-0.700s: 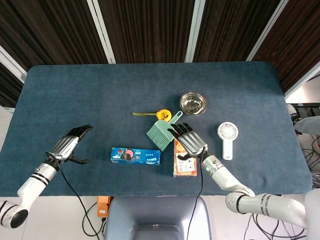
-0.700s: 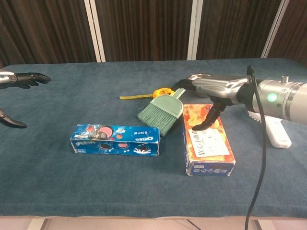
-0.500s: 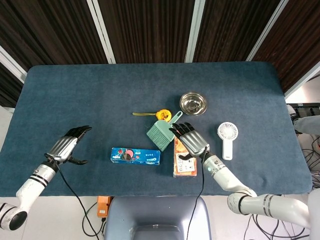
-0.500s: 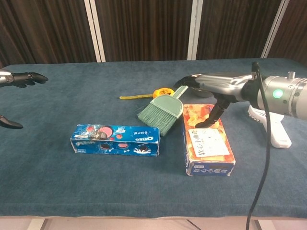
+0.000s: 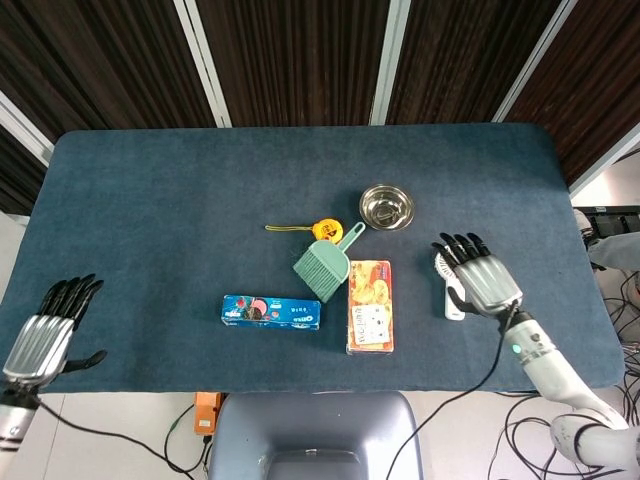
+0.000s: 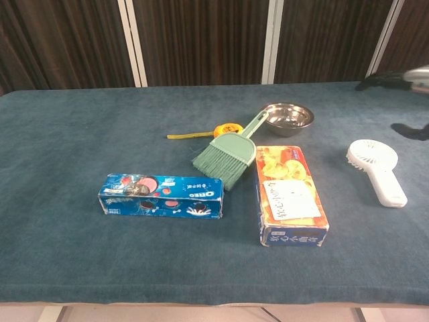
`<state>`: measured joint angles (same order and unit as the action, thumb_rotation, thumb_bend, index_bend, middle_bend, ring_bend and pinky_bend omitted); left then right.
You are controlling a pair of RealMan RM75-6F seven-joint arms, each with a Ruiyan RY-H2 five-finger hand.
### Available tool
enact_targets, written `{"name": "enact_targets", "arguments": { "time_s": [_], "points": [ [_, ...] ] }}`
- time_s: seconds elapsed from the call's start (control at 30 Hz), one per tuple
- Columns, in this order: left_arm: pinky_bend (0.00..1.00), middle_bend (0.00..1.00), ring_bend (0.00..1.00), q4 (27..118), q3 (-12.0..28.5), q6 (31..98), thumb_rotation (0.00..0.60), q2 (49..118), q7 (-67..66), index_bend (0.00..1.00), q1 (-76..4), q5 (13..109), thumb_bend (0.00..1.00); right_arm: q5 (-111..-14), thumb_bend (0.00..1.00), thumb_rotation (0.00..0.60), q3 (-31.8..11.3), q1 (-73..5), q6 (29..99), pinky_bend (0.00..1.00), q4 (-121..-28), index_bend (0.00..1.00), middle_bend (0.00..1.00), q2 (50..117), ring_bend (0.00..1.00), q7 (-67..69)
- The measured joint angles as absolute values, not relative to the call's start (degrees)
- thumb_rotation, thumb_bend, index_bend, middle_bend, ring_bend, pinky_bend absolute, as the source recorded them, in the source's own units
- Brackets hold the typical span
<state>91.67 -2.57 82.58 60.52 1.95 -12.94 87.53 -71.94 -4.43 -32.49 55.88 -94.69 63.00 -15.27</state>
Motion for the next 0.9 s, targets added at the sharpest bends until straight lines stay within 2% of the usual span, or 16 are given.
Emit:
{"name": "enact_targets", "arguments": {
  "time_s": [0.1,0.3,0.53,0.9],
  "points": [
    [0.07,0.04,0.00,88.8,-4.1,86.4,0.600,61.3,2.8,0.00,-9.6,90.1,0.07,-73.5,0.60,0.543,-2.8,-30.4,56.6,0.00,-91.4,0.17,0.00,62.4,0.00,-10.7],
    [0.06,0.04,0.00,82.6,-5.3,89.7,0.600,65.7,2.2,0.00,-6.1,91.9,0.07,-76.4,0.60,0.543,-0.7,-28.5,55.8,0.00,-81.9,0.18,0.00,65.0,0.00,-2.4],
    [0.06,0.04,0.00,80.5,-5.3,88.5,0.600,67.6,1.7,0.00,-5.4,91.8,0.08,-79.3,0.60,0.544,0.5,-28.5,53.0,0.00,-73.7,0.19,0.00,70.9,0.00,3.3],
    [0.06,0.04,0.00,80.7,-4.3,86.7,0.600,67.3,1.9,0.00,-5.8,91.7,0.08,-80.2,0.60,0.543,1.0,-28.8,50.6,0.00,-70.3,0.20,0.00,73.8,0.00,3.7]
  ]
}}
